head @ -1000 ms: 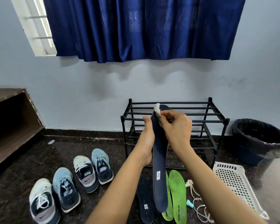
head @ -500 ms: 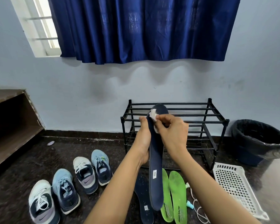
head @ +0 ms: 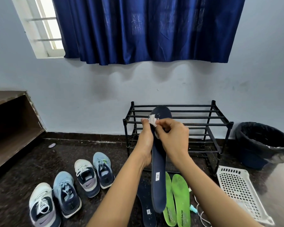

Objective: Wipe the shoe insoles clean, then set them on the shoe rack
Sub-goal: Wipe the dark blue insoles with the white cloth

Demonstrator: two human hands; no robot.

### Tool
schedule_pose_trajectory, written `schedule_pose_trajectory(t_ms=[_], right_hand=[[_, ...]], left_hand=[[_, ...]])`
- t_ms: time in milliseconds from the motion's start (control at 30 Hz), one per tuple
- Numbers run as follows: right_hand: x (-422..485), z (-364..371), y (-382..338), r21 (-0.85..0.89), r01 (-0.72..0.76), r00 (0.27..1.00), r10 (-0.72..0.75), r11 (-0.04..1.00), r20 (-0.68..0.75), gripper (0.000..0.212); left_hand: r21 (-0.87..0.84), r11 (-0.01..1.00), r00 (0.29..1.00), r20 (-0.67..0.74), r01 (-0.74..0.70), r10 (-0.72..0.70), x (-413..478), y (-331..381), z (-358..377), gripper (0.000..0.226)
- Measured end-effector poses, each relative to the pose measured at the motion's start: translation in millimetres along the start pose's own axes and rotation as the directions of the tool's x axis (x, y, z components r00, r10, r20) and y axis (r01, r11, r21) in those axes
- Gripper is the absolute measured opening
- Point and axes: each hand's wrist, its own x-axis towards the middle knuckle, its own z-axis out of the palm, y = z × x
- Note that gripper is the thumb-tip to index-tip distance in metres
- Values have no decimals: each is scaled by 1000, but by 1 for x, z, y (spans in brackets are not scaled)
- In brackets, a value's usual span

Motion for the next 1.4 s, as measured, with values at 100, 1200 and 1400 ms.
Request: schedule_pose_trajectory(t_ms=[100, 1200, 1400], right_hand=[[-2, 3, 3, -86, 62, 998, -59, 994, 28, 12], [8, -6, -1, -74, 40, 999, -40, 996, 3, 8], [3, -8, -6, 33, 10, 998, -12, 999, 56, 12]], left_hand=[[-7, 1000, 1000, -10, -8, 8, 1, 2, -2, 70], [56, 998, 999, 37, -39, 37, -6, -3, 2, 69], [62, 996, 997, 35, -66, 64, -5, -2, 2, 68]])
